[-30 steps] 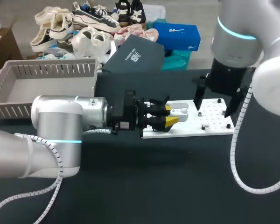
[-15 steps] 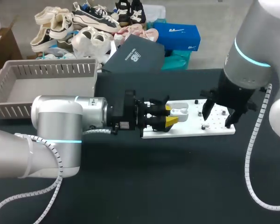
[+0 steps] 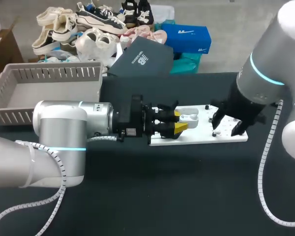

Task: Pick up each earbud case from the left stands, insert the matching earbuds, close the lid, and place the case in the box.

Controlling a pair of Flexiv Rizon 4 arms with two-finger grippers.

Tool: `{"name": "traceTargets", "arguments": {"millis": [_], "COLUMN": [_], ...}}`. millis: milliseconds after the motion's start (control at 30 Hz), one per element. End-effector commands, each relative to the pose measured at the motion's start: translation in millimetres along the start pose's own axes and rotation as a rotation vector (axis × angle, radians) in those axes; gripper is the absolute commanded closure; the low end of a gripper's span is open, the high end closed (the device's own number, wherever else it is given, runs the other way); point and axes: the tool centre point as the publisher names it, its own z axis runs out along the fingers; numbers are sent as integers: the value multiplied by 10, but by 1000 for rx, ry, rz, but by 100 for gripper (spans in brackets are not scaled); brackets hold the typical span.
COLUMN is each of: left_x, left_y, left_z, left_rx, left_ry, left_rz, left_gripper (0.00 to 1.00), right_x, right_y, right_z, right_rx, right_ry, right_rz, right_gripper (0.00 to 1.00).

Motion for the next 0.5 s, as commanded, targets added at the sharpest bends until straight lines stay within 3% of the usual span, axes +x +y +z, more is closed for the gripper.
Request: {"name": "traceTargets", "arguments": {"millis": [33,200,500], "left_x": [2,2,2], "left_y": [-13,-13,-13], "left_z": [2,2,2], "left_rx": [-5,-5,-5], "left_ry": [-1,-1,-1], "left_rz": [2,2,2], "left_gripper": [100,100,100], "right_x": [-34,-92,-189], "right_y": [132,85,10], "right_z": [256,383,469], "right_rx": [26,49,40], "right_ry": [-32,-35,-35], "right_rz": [8,9,25], "right_gripper": [45,52,53]}}
